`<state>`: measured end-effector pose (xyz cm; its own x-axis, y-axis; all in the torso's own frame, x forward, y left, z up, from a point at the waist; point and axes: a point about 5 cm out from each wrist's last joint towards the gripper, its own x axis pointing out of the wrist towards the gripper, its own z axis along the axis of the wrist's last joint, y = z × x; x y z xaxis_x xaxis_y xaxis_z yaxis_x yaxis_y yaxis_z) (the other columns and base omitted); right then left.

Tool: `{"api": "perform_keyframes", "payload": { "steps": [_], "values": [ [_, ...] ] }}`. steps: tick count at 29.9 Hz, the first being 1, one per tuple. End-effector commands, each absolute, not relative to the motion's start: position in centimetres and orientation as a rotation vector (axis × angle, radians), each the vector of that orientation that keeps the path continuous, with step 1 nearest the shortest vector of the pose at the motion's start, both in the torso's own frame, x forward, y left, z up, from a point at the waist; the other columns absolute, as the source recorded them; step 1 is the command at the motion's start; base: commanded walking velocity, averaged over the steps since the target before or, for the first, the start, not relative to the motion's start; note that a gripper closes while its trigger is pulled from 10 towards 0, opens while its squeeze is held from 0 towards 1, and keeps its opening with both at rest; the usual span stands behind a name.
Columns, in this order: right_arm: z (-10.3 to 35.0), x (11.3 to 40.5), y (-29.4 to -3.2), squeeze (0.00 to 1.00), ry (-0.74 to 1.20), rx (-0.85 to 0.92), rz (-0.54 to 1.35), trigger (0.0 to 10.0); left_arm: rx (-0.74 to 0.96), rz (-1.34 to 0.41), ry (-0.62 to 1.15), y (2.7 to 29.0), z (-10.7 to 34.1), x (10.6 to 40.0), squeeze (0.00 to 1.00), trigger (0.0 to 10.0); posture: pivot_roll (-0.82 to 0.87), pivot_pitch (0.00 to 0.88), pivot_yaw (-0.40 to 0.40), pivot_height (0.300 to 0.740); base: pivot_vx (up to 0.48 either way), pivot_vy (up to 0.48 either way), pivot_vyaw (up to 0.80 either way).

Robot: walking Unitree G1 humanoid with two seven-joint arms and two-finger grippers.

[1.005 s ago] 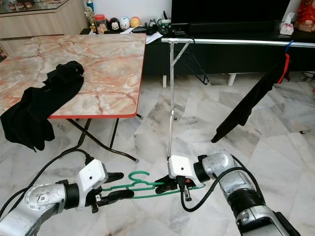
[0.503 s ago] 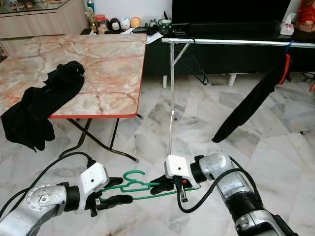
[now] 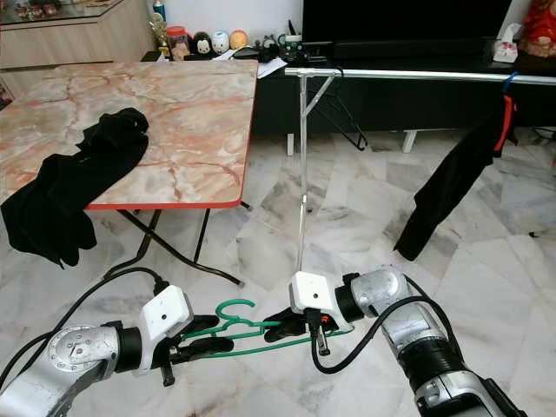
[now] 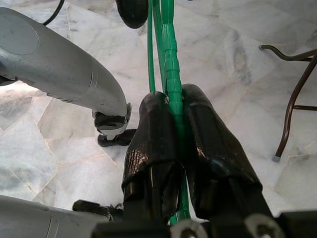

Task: Hang hanger

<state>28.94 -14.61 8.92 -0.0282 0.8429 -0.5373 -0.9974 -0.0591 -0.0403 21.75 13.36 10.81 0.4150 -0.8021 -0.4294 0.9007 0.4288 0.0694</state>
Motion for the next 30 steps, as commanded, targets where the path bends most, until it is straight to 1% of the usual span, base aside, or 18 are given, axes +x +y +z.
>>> {"api": "perform_keyframes", "payload": {
  "steps": [1,10,24,25,30],
  "values": [
    [9.8,29.1,-14.0,0.00,0.344,-0.489,1.572,10.0,0.315,-1.096,0.389,13.5,10.4,21.7,0.00,0.0,-0.05,0.000,0.020,0.732,0.000,0.000,0.00],
    [9.8,29.2,-13.9,0.00,0.336,-0.485,1.569,10.0,0.338,-1.114,0.411,13.6,10.2,21.5,0.00,0.0,-0.05,0.000,0.020,0.732,0.000,0.000,0.00],
    [9.4,28.8,-13.9,0.00,0.370,-0.432,1.591,10.0,0.368,-1.118,0.407,13.6,10.2,21.6,0.00,0.0,-0.04,0.000,0.021,0.732,0.000,0.000,0.00],
    [9.3,28.6,-14.0,1.00,0.385,-0.423,1.614,10.0,0.373,-1.118,0.404,13.6,10.2,21.6,0.00,0.0,-0.04,0.000,0.019,0.732,0.000,0.000,0.00],
    [8.6,27.7,-14.3,1.00,0.443,-0.398,1.667,10.0,0.402,-1.116,0.400,13.6,10.0,21.6,0.00,0.0,-0.04,0.000,0.019,0.732,0.000,0.000,0.00]
  ]
}}
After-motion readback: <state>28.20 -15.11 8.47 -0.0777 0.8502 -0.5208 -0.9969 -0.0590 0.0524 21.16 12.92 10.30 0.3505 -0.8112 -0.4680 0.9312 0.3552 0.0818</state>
